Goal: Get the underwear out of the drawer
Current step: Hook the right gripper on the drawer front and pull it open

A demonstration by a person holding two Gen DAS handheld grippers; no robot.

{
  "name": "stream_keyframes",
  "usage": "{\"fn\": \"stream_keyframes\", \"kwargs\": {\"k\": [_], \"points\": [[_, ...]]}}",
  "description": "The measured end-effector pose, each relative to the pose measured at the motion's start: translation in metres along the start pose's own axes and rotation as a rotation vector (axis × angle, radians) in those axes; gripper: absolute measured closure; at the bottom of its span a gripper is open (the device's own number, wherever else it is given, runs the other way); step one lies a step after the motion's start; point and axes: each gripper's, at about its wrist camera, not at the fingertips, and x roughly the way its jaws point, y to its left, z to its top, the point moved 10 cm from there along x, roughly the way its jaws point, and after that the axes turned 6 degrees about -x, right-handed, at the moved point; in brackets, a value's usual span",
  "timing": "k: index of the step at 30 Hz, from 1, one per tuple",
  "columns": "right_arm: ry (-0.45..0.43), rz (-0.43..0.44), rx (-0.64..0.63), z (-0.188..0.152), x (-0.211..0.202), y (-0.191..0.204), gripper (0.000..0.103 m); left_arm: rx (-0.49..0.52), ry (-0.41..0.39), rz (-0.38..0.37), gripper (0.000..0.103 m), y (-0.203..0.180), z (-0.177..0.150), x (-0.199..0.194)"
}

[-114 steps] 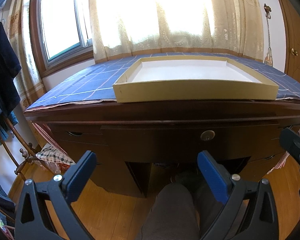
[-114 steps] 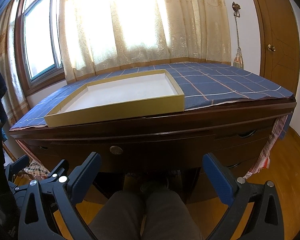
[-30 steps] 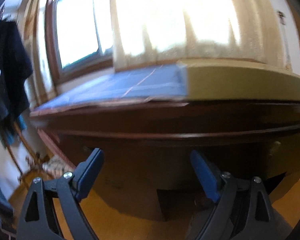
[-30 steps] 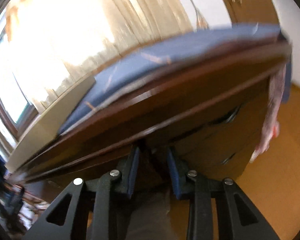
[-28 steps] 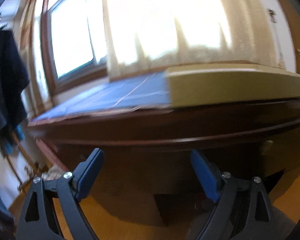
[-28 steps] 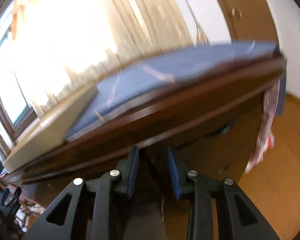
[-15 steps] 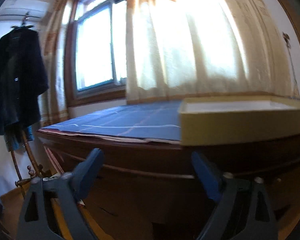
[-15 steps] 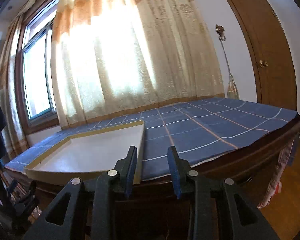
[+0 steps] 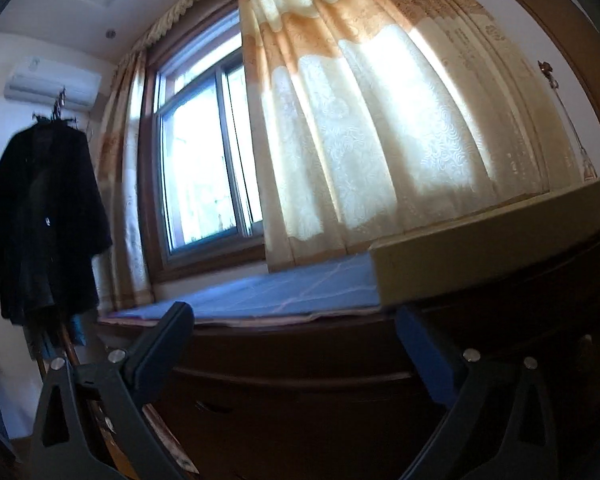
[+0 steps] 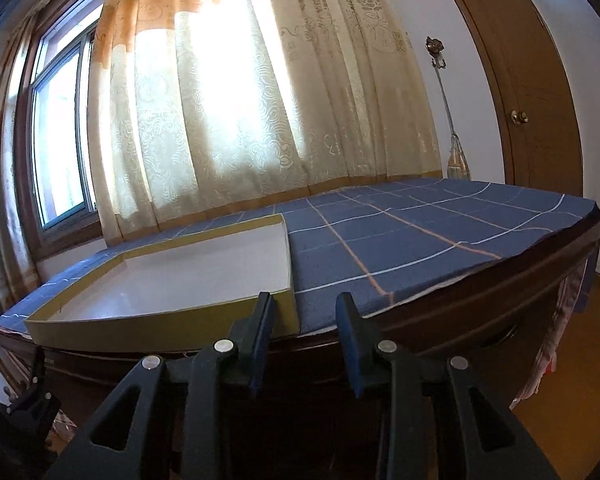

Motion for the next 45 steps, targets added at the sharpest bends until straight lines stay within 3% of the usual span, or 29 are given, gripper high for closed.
{"fn": "stream_keyframes", "kwargs": {"k": [3,5,11,13,15,18,22,24,27,32,35,41,45], "points": [[0.008,-0.008,-0.002,0.000,0.003,0.001,0.068,-0.029,0.105,-0.008,0.000,0.009,-0.020,0.009],[0.017,-0.009,-0.012,-0.002,0.004,0.001,0.068,-0.044,0.122,0.018,0.001,0.016,-0.027,0.014],[0.029,-0.017,-0.011,-0.004,0.005,0.000,0.068,-0.330,0.106,0.239,0.003,0.075,-0.017,0.022],[0.026,-0.028,-0.006,-0.003,0.005,-0.003,0.068,-0.344,0.116,0.225,0.003,0.074,-0.017,0.022],[0.049,-0.038,-0.004,-0.008,0.005,-0.008,0.068,-0.292,0.121,0.190,0.003,0.063,-0.015,0.022],[0.130,-0.060,0.057,-0.030,0.004,-0.031,0.067,-0.177,0.151,0.146,0.002,0.044,-0.020,0.021],[0.266,-0.045,0.185,-0.064,0.013,-0.065,0.067,-0.161,0.263,0.074,0.001,0.034,-0.039,0.022],[0.312,0.005,0.289,-0.072,0.023,-0.078,0.067,-0.146,0.313,0.041,0.001,0.029,-0.045,0.021],[0.364,0.080,0.307,-0.078,0.038,-0.079,0.068,-0.135,0.336,0.012,0.001,0.022,-0.043,0.023],[0.323,0.109,0.318,-0.070,0.047,-0.094,0.067,-0.142,0.342,-0.007,0.001,0.016,-0.044,0.026],[0.322,0.155,0.279,-0.069,0.049,-0.094,0.067,-0.085,0.343,-0.027,0.001,0.006,-0.045,0.026],[0.376,0.471,0.261,-0.073,0.063,-0.088,0.058,-0.058,0.353,-0.054,0.001,-0.004,-0.043,0.025],[0.397,0.577,0.191,-0.070,0.071,-0.088,0.055,-0.028,0.348,-0.052,0.001,-0.009,-0.038,0.023]]}}
